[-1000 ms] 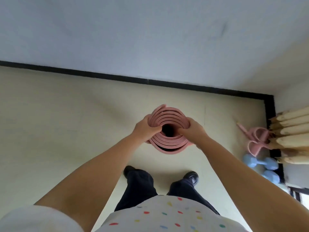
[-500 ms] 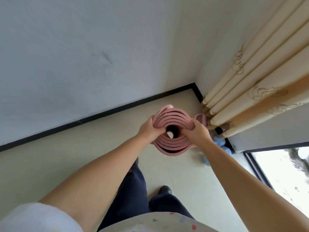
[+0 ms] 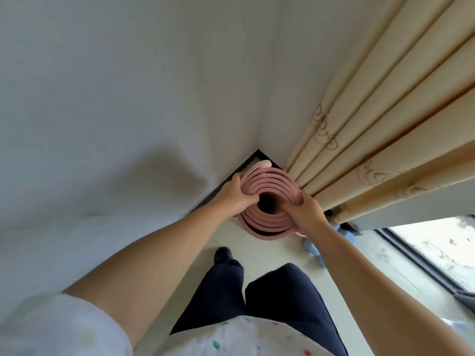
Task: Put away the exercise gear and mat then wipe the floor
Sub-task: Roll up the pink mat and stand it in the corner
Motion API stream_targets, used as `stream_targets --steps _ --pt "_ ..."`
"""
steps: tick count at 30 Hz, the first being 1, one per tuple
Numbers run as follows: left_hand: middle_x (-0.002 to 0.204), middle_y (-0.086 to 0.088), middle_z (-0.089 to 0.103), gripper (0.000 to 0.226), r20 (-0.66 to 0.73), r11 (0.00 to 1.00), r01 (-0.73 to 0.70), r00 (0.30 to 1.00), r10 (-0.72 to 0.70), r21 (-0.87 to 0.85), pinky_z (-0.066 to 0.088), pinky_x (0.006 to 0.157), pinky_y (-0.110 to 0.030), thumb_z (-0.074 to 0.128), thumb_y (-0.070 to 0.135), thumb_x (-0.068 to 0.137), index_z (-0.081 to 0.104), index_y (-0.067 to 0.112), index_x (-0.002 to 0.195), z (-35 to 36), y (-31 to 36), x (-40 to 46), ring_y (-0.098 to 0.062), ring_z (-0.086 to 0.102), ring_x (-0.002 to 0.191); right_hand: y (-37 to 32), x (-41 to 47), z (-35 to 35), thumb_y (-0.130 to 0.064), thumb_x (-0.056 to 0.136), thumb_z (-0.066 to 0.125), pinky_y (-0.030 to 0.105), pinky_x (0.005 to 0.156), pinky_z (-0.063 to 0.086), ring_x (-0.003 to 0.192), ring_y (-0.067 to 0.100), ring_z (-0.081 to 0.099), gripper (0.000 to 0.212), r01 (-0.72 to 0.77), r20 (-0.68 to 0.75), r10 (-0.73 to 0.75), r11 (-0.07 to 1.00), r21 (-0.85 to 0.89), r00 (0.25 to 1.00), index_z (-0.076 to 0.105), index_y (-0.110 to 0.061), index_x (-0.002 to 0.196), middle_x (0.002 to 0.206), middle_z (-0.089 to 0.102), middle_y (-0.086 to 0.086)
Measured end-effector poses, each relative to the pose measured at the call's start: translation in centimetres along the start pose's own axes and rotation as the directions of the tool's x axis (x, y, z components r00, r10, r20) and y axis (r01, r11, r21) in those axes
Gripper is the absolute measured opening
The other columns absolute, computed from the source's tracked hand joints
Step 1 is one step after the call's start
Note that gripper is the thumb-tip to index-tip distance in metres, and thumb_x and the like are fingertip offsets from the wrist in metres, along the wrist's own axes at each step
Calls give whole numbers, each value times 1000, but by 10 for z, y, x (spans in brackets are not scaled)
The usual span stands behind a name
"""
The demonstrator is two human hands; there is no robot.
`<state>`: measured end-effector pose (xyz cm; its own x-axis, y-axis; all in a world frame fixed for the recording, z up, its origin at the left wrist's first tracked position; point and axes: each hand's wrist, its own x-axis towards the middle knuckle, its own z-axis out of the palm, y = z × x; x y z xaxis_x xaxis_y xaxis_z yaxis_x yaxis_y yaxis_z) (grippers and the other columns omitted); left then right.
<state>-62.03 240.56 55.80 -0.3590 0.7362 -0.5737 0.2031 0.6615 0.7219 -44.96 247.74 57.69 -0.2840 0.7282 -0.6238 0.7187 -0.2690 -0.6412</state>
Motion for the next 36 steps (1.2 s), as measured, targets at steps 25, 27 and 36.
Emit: stream_targets --steps 25,27,36 --pt "119 -4 54 65 -1 967 42 999 -44 -251 50 79 -20 65 -2 77 40 17 133 -6 103 320 -20 57 106 -82 328 -19 -21 65 71 49 87 54 103 29 61 66 -290 -54 403 738 609 914 49 -20 128 114 61 3" --pt "111 -2 60 56 -1 984 6 1000 -7 -178 50 75 -18 68 1 77 48 13 128 -10 101 353 -17 60 100 -75 357 -6 -26 55 73 49 86 54 104 30 63 77 -307 -19 413 706 638 911 49 -24 129 115 62 4" --pt "119 9 63 38 -57 988 -125 991 120 -93 45 93 -12 53 11 94 50 22 130 -6 64 407 2 57 110 -83 425 -3 -12 83 70 47 83 55 117 32 55 68 -382 165 378 619 686 911 33 -20 140 134 51 10"
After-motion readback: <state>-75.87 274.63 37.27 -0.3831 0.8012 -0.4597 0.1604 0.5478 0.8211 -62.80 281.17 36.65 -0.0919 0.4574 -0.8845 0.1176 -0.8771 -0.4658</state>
